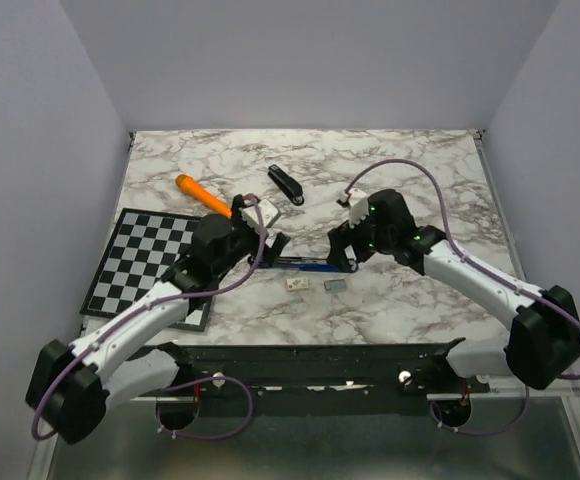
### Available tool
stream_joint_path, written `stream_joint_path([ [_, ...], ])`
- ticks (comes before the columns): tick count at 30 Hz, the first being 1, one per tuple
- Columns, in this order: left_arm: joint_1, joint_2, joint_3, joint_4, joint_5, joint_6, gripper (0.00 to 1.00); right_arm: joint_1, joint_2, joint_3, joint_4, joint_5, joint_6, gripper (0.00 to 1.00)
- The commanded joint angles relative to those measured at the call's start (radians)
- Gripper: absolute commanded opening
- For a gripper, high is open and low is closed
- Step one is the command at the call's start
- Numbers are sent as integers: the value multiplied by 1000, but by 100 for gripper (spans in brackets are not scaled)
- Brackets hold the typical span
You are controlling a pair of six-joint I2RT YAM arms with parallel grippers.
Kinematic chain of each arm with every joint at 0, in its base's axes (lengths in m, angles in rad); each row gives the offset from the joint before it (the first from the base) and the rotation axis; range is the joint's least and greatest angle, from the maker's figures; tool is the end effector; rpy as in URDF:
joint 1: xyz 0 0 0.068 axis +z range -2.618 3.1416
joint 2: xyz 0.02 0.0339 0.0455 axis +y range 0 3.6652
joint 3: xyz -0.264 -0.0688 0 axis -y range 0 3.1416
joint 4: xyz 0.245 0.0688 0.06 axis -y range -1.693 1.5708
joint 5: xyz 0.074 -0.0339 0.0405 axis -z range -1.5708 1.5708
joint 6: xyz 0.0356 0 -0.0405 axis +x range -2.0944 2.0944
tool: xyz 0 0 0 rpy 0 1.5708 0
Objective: Load the staples into the stapler
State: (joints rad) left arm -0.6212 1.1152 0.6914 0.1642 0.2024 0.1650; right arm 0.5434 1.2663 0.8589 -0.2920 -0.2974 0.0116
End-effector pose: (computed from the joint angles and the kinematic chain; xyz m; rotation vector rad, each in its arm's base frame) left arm 0.2049 -0.1554 0.2766 0.8417 1.6527 -0.5045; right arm 0.2276 0.1497 0.2538 -0.7612 2.1829 0.6264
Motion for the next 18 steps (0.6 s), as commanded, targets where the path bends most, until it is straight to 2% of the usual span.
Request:
stream_joint_path([
  [1, 5, -258, -116, -1, -372, -191, 99, 102, 142, 123, -94, 151, -140, 96],
  [3, 5, -357, -171, -40, -458, -203, 99, 125, 221, 164, -110, 173, -173, 95],
  [4, 5, -450, -187, -82, -500, -212, 99, 144, 247, 207, -114, 187, -183, 91],
  [5, 5, -497, -200, -104, -580, -214, 99, 150, 275, 235, -139, 188, -197, 91],
  [10, 6, -742, -266, -228, -756, -203, 99, 181, 455, 362, -193, 211, -236, 87],
  [15, 6, -818, -314, -221, -853, -182, 99, 193, 564, 459, -262, 196, -262, 82],
  [16, 6, -812, -317, -194, -862, -173, 99, 193, 588, 466, -271, 192, -266, 76],
  [18, 6, -796, -311, -181, -877, -171, 99, 193, 622, 502, -317, 199, -268, 72],
])
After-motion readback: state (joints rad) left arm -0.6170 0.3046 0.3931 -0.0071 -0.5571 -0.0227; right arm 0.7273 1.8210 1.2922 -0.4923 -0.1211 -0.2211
